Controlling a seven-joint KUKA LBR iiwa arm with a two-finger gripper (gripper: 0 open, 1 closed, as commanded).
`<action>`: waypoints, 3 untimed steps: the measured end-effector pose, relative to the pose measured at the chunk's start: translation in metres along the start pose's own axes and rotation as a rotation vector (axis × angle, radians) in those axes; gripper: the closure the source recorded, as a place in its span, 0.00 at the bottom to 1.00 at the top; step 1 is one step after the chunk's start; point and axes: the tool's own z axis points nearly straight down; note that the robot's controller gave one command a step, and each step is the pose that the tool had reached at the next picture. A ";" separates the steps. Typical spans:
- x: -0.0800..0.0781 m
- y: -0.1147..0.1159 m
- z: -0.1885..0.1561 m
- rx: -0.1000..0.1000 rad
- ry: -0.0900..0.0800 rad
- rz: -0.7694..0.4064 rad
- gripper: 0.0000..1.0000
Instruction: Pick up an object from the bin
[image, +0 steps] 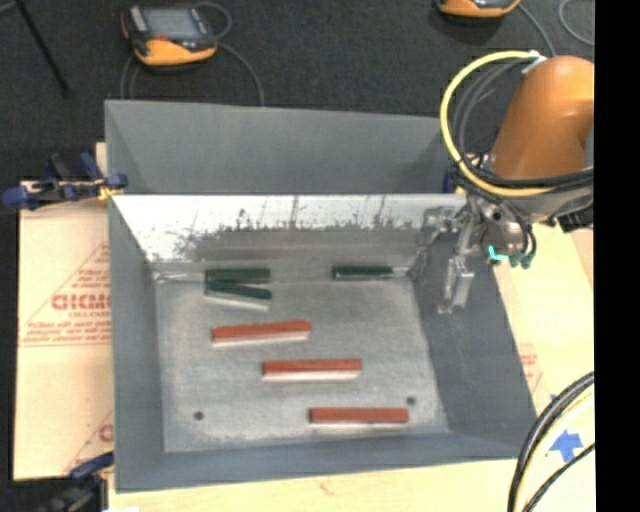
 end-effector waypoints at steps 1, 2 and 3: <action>-0.001 0.000 -0.005 0.001 -0.008 -0.002 0.00; -0.013 0.035 0.055 0.002 -0.014 -0.055 0.00; 0.004 0.067 0.093 -0.001 -0.006 0.034 0.00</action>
Offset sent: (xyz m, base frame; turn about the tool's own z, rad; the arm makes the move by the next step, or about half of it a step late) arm 0.0157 0.0530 -0.0867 -0.0794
